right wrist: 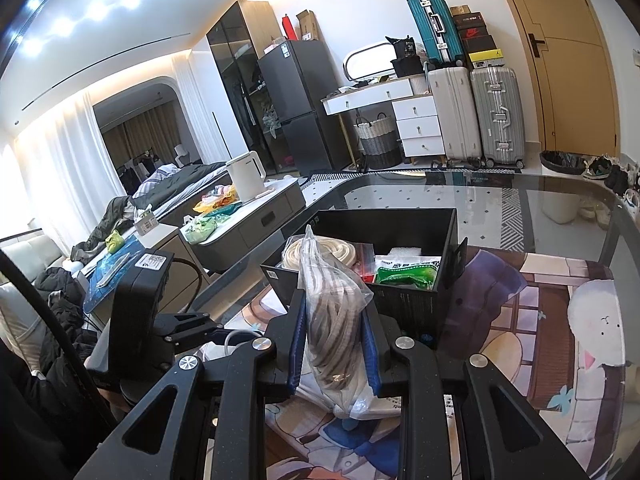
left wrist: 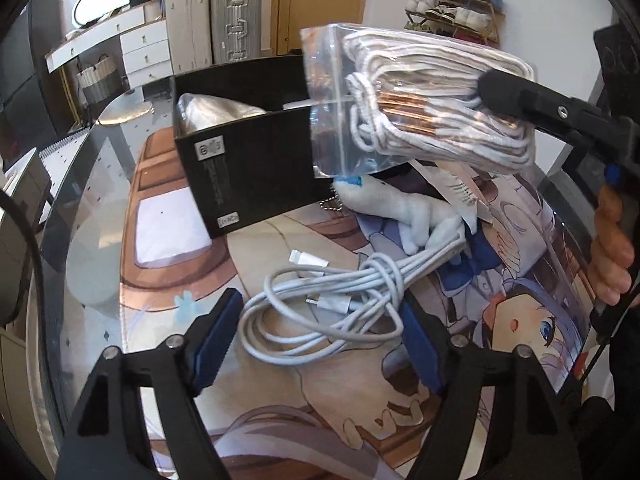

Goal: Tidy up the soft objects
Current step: 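Lift the cable coil with left tool while right tool lifts the zip bag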

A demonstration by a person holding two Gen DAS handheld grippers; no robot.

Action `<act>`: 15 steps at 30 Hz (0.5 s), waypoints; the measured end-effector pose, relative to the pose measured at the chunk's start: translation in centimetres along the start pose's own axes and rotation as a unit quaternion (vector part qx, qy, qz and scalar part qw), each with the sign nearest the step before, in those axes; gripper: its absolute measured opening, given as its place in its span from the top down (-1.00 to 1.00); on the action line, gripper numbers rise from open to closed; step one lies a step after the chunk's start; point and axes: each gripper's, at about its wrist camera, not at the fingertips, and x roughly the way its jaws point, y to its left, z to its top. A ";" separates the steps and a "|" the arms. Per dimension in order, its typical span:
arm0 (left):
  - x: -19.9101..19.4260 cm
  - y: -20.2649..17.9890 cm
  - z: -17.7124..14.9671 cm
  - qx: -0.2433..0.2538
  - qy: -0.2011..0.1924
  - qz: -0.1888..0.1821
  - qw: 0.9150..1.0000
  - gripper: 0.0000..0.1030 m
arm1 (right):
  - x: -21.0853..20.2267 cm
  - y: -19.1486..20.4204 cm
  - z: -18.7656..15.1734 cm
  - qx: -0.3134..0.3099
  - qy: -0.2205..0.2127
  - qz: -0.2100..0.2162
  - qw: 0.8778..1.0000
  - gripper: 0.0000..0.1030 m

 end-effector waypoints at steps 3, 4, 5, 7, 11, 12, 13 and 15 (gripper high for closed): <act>0.0 0.0 -0.2 -0.001 -0.008 -0.001 1.000 -0.43 | 0.1 0.0 -0.1 0.000 0.001 0.000 1.000 0.53; -0.1 0.1 -0.2 -0.001 -0.013 -0.001 1.000 -0.42 | 0.1 0.0 -0.1 0.000 0.001 0.000 1.000 0.53; -0.2 0.1 -0.3 -0.002 -0.016 -0.003 1.000 -0.42 | 0.1 0.0 -0.1 0.000 0.001 0.000 1.000 0.53; -0.3 0.3 -0.4 -0.005 -0.019 -0.003 1.000 -0.42 | 0.1 0.0 -0.1 0.000 0.001 0.000 1.000 0.53; -1.2 0.3 -0.4 -0.006 -0.030 -0.007 1.000 -0.42 | 0.1 0.0 -0.1 0.000 0.000 0.001 1.000 0.53; -1.5 0.3 -0.3 -0.008 -0.034 -0.008 0.999 -0.42 | 0.0 0.1 0.0 -0.001 -0.001 0.001 1.000 0.53; -1.7 0.4 -0.2 -0.010 -0.037 -0.007 0.999 -0.42 | 0.1 0.2 0.0 -0.002 -0.003 0.000 1.000 0.53; -2.3 0.5 -0.1 -0.014 -0.044 -0.008 0.999 -0.42 | -0.1 0.3 0.1 -0.002 -0.007 0.001 1.000 0.53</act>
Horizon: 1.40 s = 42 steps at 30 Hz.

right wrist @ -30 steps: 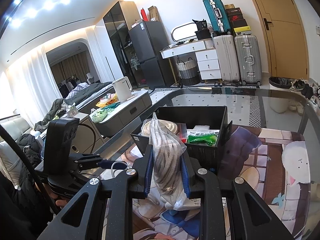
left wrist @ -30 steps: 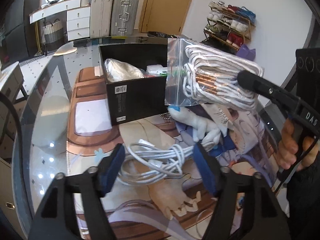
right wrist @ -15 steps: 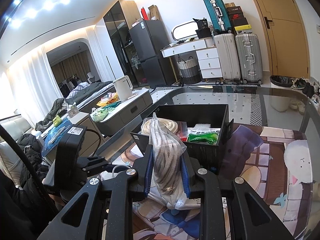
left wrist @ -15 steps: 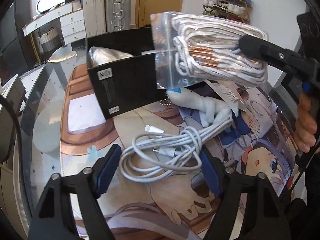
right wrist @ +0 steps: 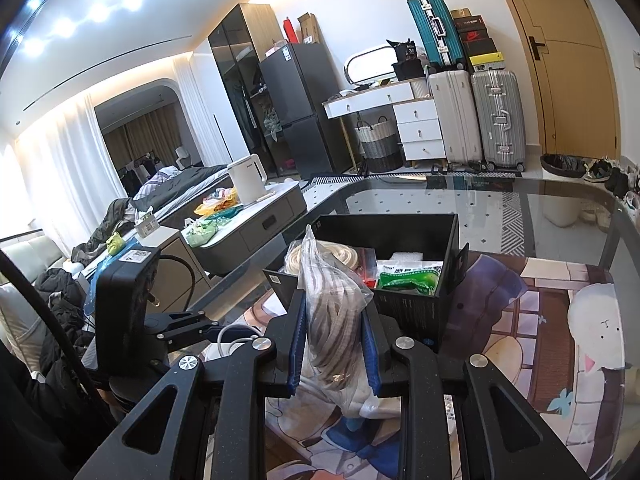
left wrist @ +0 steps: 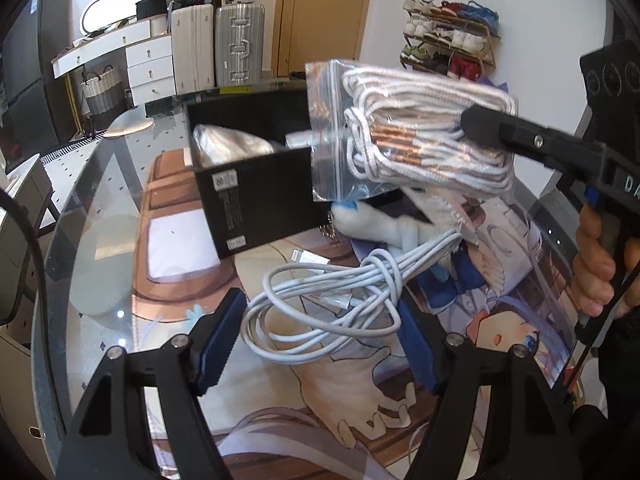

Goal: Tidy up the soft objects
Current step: 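Lift the cable coil with left tool while right tool lifts the zip bag, then carry the cable coil over the box with left tool while right tool brings the zip bag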

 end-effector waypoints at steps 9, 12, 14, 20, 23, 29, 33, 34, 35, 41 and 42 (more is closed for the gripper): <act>-2.7 1.1 1.2 -0.023 -0.040 0.011 0.999 -0.42 | -1.2 -0.1 1.0 0.004 -0.032 -0.012 0.999 0.53; -3.1 1.6 1.9 -0.027 -0.049 0.018 0.998 -0.42 | -1.4 -0.3 1.3 0.007 -0.039 -0.020 0.999 0.53; -3.3 1.8 2.5 -0.031 -0.055 0.024 0.998 -0.42 | -1.4 -0.5 1.5 0.010 -0.041 -0.026 0.999 0.53; -3.0 2.1 4.2 -0.036 -0.067 0.045 0.996 -0.42 | -1.5 -1.1 2.2 0.018 -0.046 -0.038 0.998 0.53; -2.6 2.2 4.9 -0.032 -0.072 0.055 0.995 -0.42 | -1.4 -1.3 2.6 0.021 -0.048 -0.045 0.998 0.53; -1.8 2.1 6.5 -0.007 -0.080 0.069 0.994 -0.42 | -0.9 -1.9 3.8 0.025 -0.048 -0.055 0.997 0.53; -0.9 2.2 7.4 0.008 -0.078 0.076 0.994 -0.42 | -0.2 -2.0 4.6 0.019 -0.043 -0.063 0.997 0.53; -0.6 2.2 7.6 0.013 -0.077 0.077 0.994 -0.42 | -0.1 -2.0 4.8 0.019 -0.043 -0.063 0.997 0.53; -0.4 2.1 7.8 0.019 -0.077 0.079 0.994 -0.42 | 0.1 -2.0 5.0 0.017 -0.041 -0.064 0.997 0.53; 0.9 2.0 8.7 0.046 -0.068 0.085 0.993 -0.42 | 1.7 -2.1 6.3 0.005 -0.026 -0.063 0.998 0.53; 1.2 2.1 8.8 0.046 -0.065 0.086 0.993 -0.42 | 2.0 -2.2 6.3 0.003 -0.025 -0.065 0.998 0.53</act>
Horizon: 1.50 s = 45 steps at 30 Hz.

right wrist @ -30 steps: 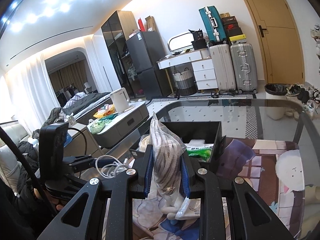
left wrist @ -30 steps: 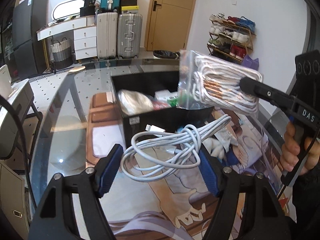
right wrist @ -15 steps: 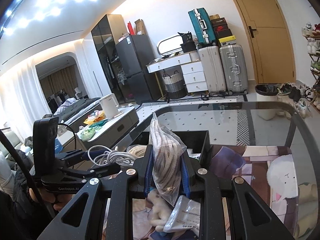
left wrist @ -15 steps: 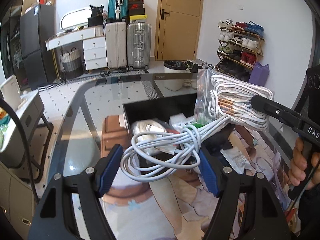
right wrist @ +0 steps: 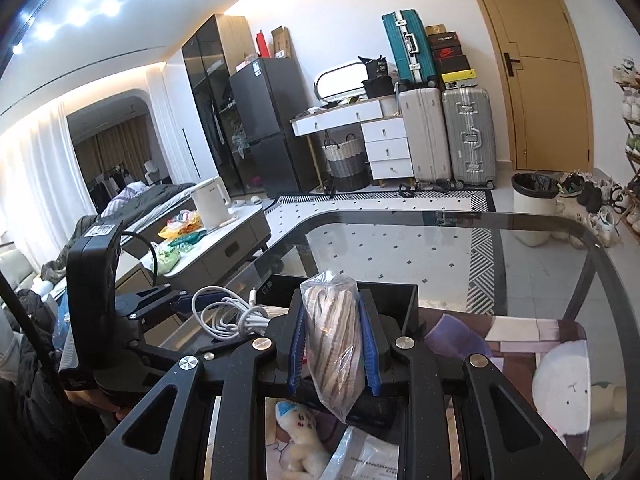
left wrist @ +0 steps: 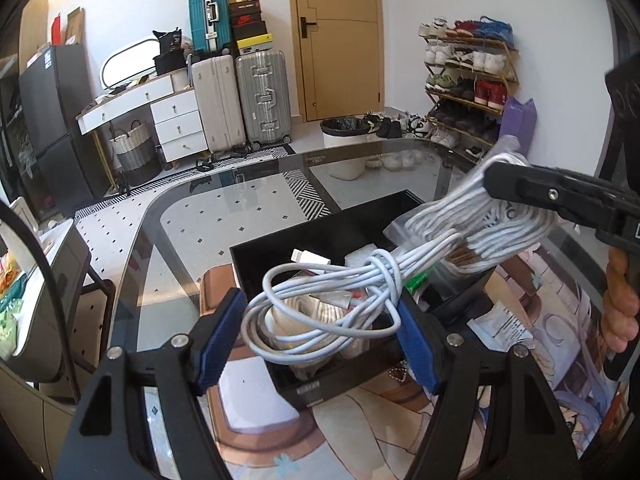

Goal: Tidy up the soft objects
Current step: 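Carry the cable coil over the box with left tool while right tool brings the zip bag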

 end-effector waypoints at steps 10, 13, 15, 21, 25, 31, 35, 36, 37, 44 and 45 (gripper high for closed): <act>0.7 -0.2 -0.2 0.011 0.006 0.002 1.000 -0.42 | 2.9 -1.3 0.0 0.018 0.019 -0.001 1.000 0.55; 0.7 -0.2 -0.1 0.014 0.005 0.003 1.000 -0.42 | 3.0 -1.8 0.3 0.032 0.010 0.005 0.999 0.57; 0.5 -0.2 -0.1 0.014 0.002 0.001 1.000 -0.42 | 2.7 -1.8 0.8 0.031 -0.001 0.006 1.000 0.57; 0.1 -0.5 0.1 0.026 -0.005 0.000 1.000 -0.42 | 2.7 -1.7 2.1 0.038 -0.029 0.013 0.999 0.58; 0.4 -0.7 -0.1 0.032 -0.001 0.001 0.999 -0.42 | 3.4 -1.2 2.7 0.042 -0.036 0.020 0.998 0.58; 0.6 -1.0 -0.4 0.043 0.002 0.000 0.999 -0.42 | 4.7 -1.0 3.5 0.056 -0.039 0.043 0.997 0.59; 1.0 -1.2 -0.4 0.041 0.004 0.002 0.999 -0.42 | 6.2 -1.2 3.4 0.082 -0.022 0.056 0.995 0.59; 1.1 -1.3 -0.3 0.040 0.004 0.001 0.999 -0.42 | 6.7 -1.2 3.3 0.085 -0.012 0.056 0.995 0.59; 1.1 -1.4 -0.3 0.040 0.004 0.002 0.999 -0.42 | 7.3 -1.4 3.0 0.090 0.002 0.048 0.995 0.59; 1.5 -1.6 -0.4 0.042 0.002 0.001 0.999 -0.42 | 8.2 -2.8 1.1 0.097 0.042 0.015 0.994 0.59; 1.5 -1.7 -0.5 0.042 0.001 0.001 0.999 -0.43 | 8.3 -3.0 0.9 0.094 0.048 0.013 0.994 0.59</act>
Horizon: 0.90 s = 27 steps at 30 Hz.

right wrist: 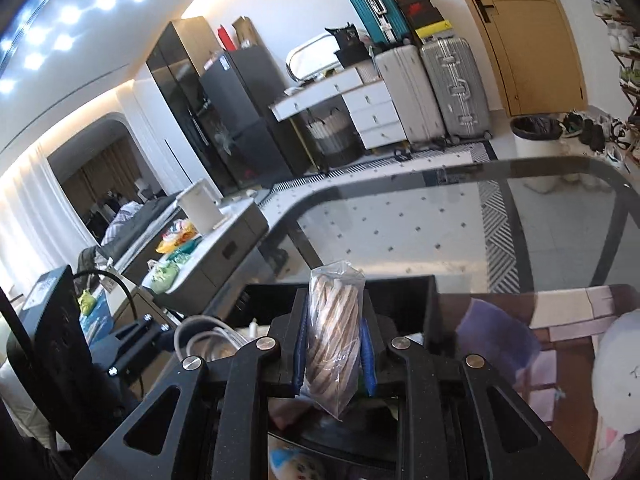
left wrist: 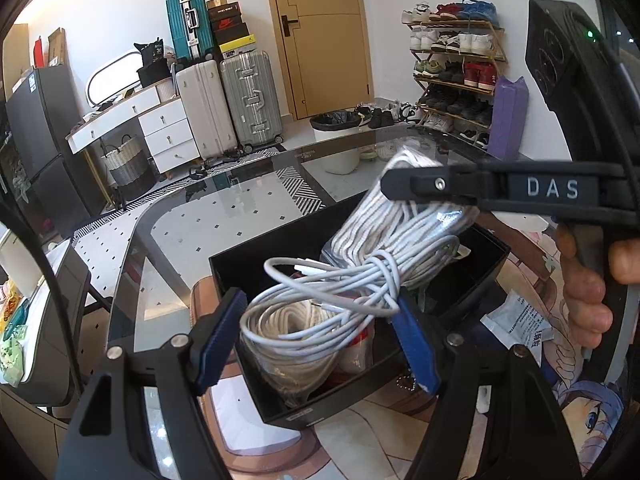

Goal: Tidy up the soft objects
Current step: 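Carry the cable coil over the box with left tool while right tool brings the zip bag, then open left tool to drop the cable coil into the box while right tool releases the zip bag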

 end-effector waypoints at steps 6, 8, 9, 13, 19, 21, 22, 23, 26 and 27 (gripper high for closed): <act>0.3 0.5 -0.1 -0.016 0.004 -0.003 1.000 -0.51 | 0.7 0.0 -0.9 -0.015 0.019 -0.014 1.000 0.59; 0.3 0.5 -0.1 -0.017 0.006 0.000 1.000 -0.52 | 0.7 -0.2 -1.2 -0.018 0.023 -0.013 0.999 0.58; 0.3 0.5 -0.1 -0.018 0.008 0.002 1.000 -0.52 | 0.8 -0.2 -1.3 -0.021 0.026 -0.017 0.999 0.58; 0.2 0.6 0.0 -0.024 0.012 0.001 1.000 -0.51 | 0.6 -0.1 -1.5 -0.036 0.029 -0.023 0.999 0.52; -0.6 1.0 -0.1 -0.053 0.013 -0.017 0.998 -0.65 | -1.0 -0.1 -1.2 -0.050 0.014 -0.028 0.998 0.08; -0.8 1.4 -0.2 -0.068 0.017 -0.025 0.997 -0.74 | -1.7 -0.3 -1.2 -0.054 0.010 -0.033 0.998 0.05; -0.9 1.5 -0.3 -0.073 0.017 -0.027 0.997 -0.84 | -1.9 -0.4 -1.1 -0.057 0.010 -0.037 0.998 0.01; -1.1 1.6 -0.3 -0.077 0.017 -0.027 0.997 -0.90 | -2.2 -0.5 -1.2 -0.059 0.011 -0.041 0.997 -0.09; -1.3 1.8 -0.5 -0.084 0.017 -0.031 0.996 -0.94 | -3.1 -0.7 -1.5 -0.062 0.007 -0.042 0.997 -0.48; -1.4 1.8 -0.6 -0.086 0.017 -0.032 0.996 -1.00 | -3.5 -0.7 -1.7 -0.063 0.004 -0.044 0.997 -0.55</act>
